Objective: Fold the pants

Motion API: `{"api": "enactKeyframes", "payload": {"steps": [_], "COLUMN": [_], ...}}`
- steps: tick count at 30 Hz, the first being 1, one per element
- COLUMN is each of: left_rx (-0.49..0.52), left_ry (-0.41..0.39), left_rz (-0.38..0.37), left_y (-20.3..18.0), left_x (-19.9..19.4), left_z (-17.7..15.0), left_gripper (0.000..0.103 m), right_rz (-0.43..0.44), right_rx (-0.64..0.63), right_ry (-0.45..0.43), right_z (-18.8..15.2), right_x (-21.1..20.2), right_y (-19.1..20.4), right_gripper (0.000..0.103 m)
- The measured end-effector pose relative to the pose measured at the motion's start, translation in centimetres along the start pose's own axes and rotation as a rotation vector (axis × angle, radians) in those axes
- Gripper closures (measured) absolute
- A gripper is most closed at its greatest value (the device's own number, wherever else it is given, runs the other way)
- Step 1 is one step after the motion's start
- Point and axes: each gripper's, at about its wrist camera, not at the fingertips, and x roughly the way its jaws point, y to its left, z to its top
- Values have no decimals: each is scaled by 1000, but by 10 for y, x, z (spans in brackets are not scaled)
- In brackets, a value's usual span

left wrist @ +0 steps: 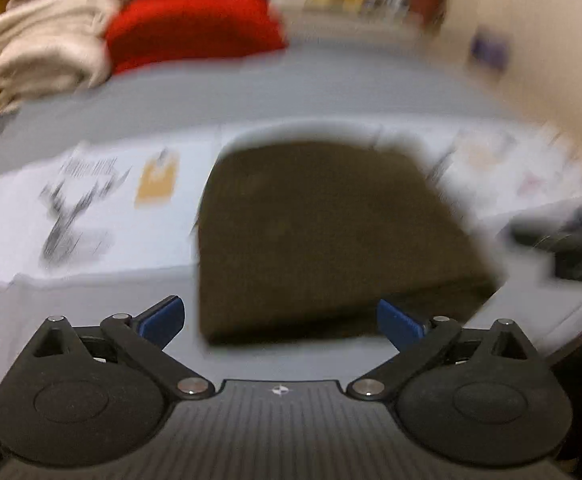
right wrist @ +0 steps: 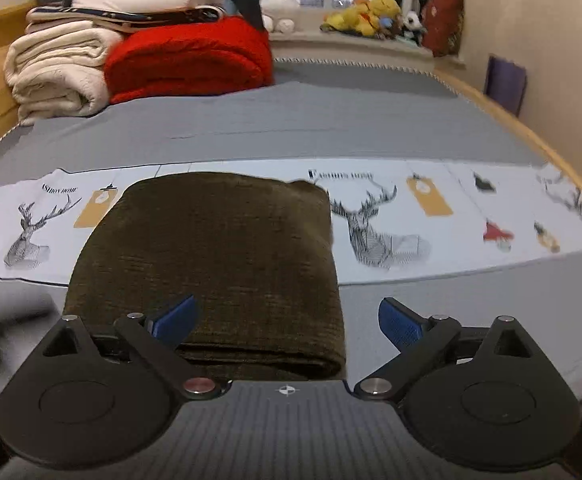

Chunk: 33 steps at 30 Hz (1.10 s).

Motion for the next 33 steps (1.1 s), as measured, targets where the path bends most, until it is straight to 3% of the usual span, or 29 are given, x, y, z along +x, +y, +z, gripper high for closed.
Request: {"api": "enactKeyframes", "payload": {"steps": [2, 5, 10, 33], "left_rx": [-21, 15, -76, -47], "left_ry": [-55, -79, -37, 8], "left_rz": [-22, 25, -2, -49], "left_y": [2, 1, 10, 12], "left_x": [2, 14, 26, 39], "left_z": [3, 9, 13, 8], "left_gripper": [0, 0, 0, 0], "right_rz": [-18, -17, -34, -6], "right_rx": [-28, -31, -14, -25], "right_ry": [0, 25, 28, 84], "right_z": [-2, -5, -3, -3], "right_x": [3, 8, 14, 34], "right_y": [1, 0, -5, 7], "right_gripper": [6, 6, 6, 6]}}
